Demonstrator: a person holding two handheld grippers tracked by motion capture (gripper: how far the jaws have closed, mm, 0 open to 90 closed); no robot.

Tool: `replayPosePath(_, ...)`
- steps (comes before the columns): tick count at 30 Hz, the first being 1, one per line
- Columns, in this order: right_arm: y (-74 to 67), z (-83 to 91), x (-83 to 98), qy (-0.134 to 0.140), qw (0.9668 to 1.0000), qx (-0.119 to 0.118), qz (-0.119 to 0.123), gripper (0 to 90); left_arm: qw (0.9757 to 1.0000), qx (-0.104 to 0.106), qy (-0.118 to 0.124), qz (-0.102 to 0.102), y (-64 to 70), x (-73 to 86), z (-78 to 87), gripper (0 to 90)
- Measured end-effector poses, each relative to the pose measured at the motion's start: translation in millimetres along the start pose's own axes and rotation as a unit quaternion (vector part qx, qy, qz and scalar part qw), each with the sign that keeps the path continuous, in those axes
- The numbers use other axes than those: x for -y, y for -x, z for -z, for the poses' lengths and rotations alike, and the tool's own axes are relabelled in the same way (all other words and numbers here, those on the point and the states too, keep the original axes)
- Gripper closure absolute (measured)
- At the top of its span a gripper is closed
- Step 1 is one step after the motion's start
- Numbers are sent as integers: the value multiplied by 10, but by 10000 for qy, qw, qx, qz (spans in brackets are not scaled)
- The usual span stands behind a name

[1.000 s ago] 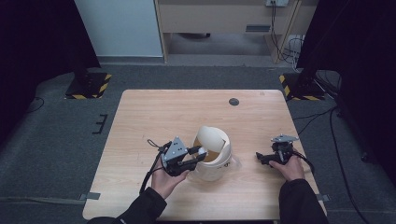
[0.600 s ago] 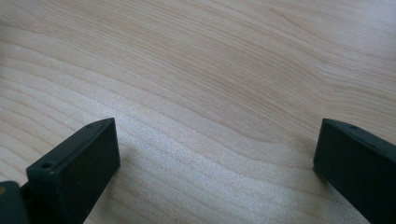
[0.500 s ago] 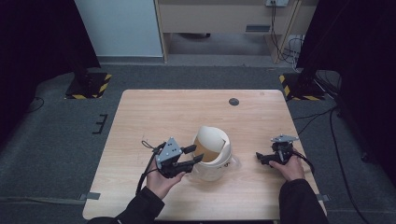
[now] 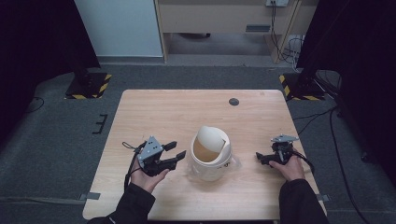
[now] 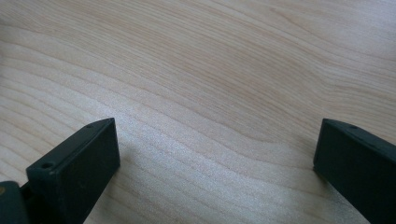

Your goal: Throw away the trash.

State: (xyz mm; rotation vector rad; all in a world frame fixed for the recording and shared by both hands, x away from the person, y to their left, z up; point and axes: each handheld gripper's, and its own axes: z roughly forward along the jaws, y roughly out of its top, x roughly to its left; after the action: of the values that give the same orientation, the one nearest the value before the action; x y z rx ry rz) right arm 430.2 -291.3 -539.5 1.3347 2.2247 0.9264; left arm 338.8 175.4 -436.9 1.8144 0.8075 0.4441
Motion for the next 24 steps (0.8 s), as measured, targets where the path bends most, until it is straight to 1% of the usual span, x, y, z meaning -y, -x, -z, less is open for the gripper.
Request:
replayPosePath(2,2,-1,1,3,10000,1,17,7,9999,-118,-79,85,-68,48,12,432)
replayPosePath(3,0,0,0,-2,10000,-2,7,7,9997,-193,-124,99,-100,71,16,398)
replayPosePath(4,0,0,0,-2,10000,-2,7,7,9995,-246,-168,118,-129,93,16,398)
replayPosePath(6,0,0,0,-2,10000,-2,7,7,9990,-339,-240,135,-180,137,10,362)
replayPosePath(7,0,0,0,-2,10000,-2,7,7,9988,-375,-281,149,-202,158,2,326)
replayPosePath(8,0,0,0,-1,10000,-2,8,7,9982,-444,-371,126,-248,204,-18,310)
replayPosePath(9,0,0,0,-1,10000,-2,8,7,9982,-444,-371,126,-248,204,-18,294)
replayPosePath(10,-1,0,0,0,10000,-4,5,7,9973,-535,-495,117,-301,254,-35,285)
replayPosePath(11,-1,0,0,0,10000,-4,5,7,9973,-535,-495,117,-301,254,-35,275)
replayPosePath(12,-1,0,0,-1,10000,-6,5,7,9968,-571,-544,143,-331,280,-42,260)
replayPosePath(14,-1,0,0,0,10000,-6,6,7,9955,-673,-632,220,-395,327,-47,237)
replayPosePath(15,-1,0,0,-1,10000,-6,7,7,9938,-807,-712,297,-463,372,-45,227)
replayPosePath(16,-1,0,0,-1,10000,-7,6,7,9938,-807,-712,297,-463,372,-45,219)
replayPosePath(19,-1,0,0,-1,10000,-7,7,7,9908,-957,-857,423,-558,439,-44,211)
replayPosePath(21,-1,0,0,-1,10000,-7,5,7,9885,-1062,-971,457,-619,478,-51,197)
replayPosePath(24,-1,1,0,-1,10000,-10,3,7,9852,-1179,-1110,565,-708,541,-71,193)
